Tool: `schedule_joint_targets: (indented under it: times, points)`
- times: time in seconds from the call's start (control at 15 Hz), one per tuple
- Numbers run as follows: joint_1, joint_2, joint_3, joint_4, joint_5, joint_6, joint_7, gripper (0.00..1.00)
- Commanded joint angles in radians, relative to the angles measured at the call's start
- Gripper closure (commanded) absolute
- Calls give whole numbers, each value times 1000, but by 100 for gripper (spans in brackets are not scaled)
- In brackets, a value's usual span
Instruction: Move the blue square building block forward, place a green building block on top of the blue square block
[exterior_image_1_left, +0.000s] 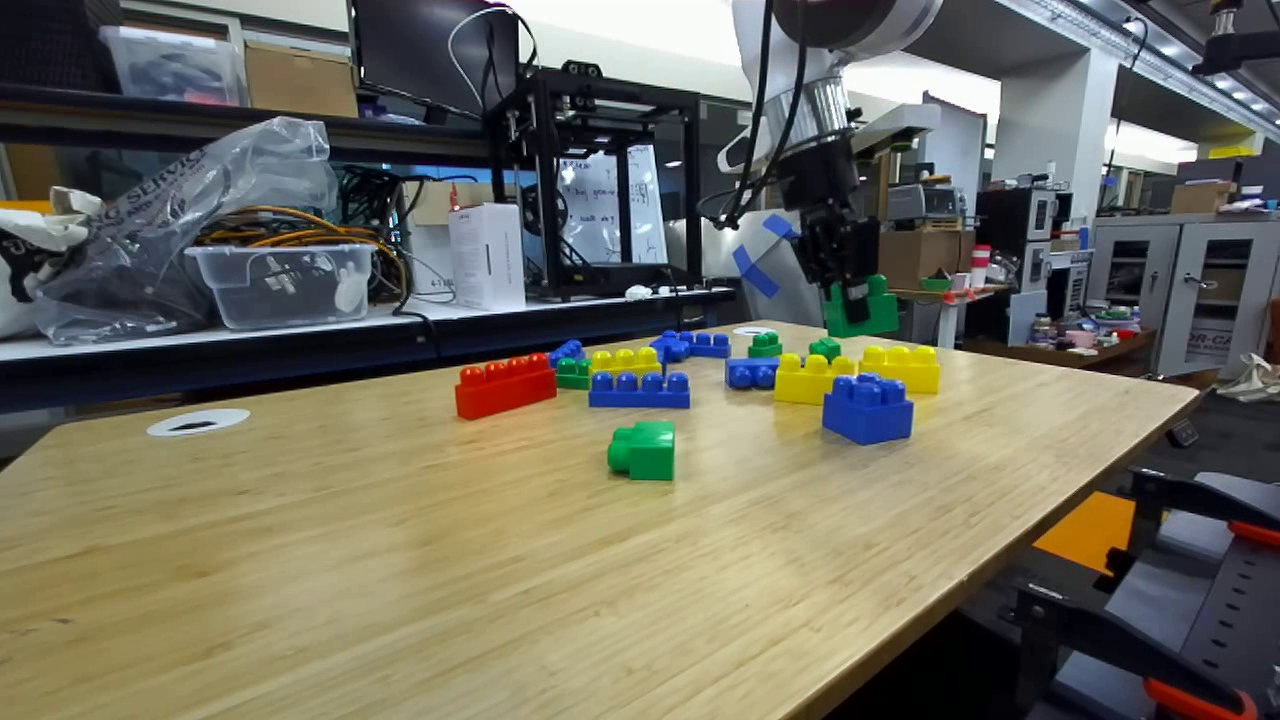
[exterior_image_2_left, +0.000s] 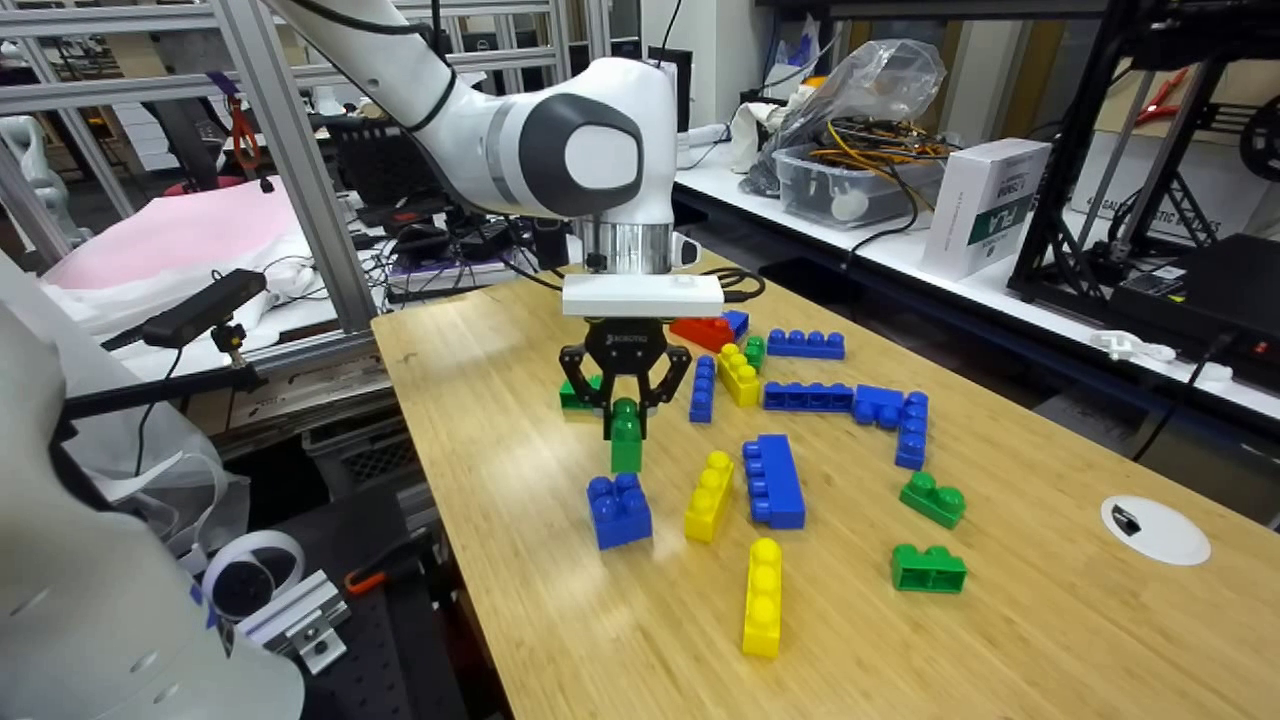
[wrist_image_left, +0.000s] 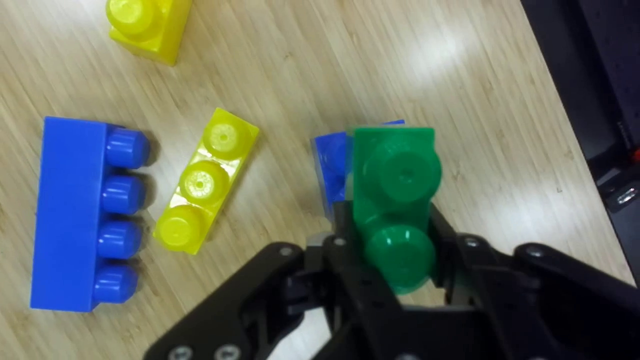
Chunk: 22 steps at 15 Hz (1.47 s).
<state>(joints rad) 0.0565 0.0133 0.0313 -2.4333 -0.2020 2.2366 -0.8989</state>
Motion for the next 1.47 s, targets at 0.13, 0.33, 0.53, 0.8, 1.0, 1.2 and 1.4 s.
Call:
schedule_joint_targets:
  times: [0.13, 0.33, 0.53, 0.8, 1.0, 1.2, 1.4]
  points:
    - [-8, 12, 4, -4, -49, -1, -68, 90]
    - [-9, 22, 4, -3, -60, 1, -73, 90]
    - [-8, 28, 5, -1, -80, -5, -60, 90]
    - [-7, 24, 8, -1, -64, -2, -50, 65]
    - [-7, 24, 8, -1, -65, -2, -50, 65]
    - [-7, 24, 8, -1, -65, -2, -50, 65]
    - [-7, 24, 8, -1, -65, -2, -50, 65]
